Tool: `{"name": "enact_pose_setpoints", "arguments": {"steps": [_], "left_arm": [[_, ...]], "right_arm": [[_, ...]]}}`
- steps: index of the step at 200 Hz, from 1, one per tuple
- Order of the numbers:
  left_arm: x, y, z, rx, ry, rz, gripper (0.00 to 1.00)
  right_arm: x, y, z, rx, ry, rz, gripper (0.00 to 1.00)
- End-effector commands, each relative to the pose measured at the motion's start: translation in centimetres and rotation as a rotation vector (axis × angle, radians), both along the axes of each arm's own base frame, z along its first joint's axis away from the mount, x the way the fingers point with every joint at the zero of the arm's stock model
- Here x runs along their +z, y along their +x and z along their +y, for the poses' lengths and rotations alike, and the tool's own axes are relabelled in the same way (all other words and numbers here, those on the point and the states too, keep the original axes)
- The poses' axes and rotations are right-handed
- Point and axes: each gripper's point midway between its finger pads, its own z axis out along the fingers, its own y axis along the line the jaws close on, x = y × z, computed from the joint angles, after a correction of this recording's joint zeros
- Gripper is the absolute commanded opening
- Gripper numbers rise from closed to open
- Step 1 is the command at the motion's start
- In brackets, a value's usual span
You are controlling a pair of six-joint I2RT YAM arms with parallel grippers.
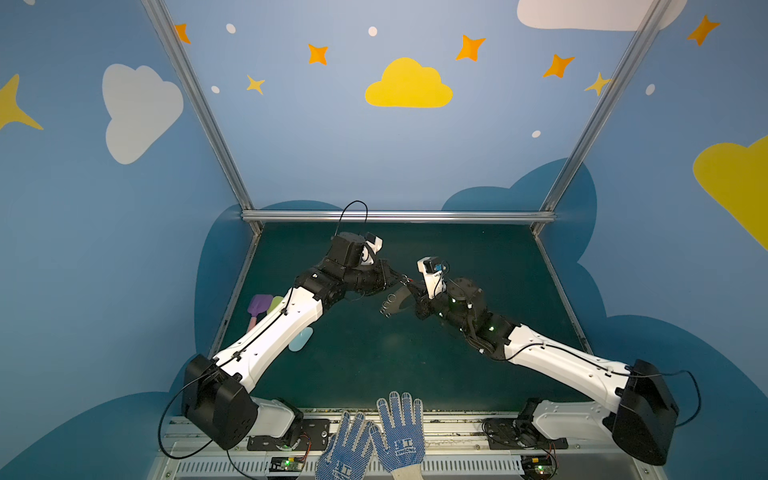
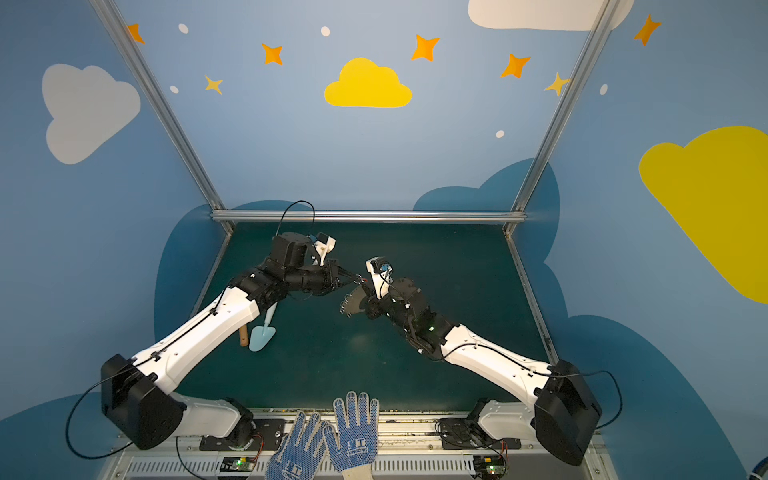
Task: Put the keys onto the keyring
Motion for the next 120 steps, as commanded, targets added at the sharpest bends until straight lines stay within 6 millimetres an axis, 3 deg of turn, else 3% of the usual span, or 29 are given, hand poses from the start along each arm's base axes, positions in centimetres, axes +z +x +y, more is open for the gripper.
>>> {"name": "enact_pose_setpoints", "arguments": {"steps": [1, 82, 120], "left_arm": [[0.9, -0.8, 0.1, -0.045, 0.009, 0.006, 0.04], [-0.7, -1.0, 0.2, -0.081, 0.051, 0.071, 0.04], [-0.5, -0.8, 0.1, -0.095, 0.029, 0.074, 0.04]], "right_arm": [[0.8, 0.7, -1.6, -0.048, -0.072, -0.068, 0.0], [0.7, -1.2, -1.4, 0.094, -0.211, -0.152, 0.0], [0.2, -2.6, -1.0, 0.172, -0.231, -0.119, 0.0]]}}
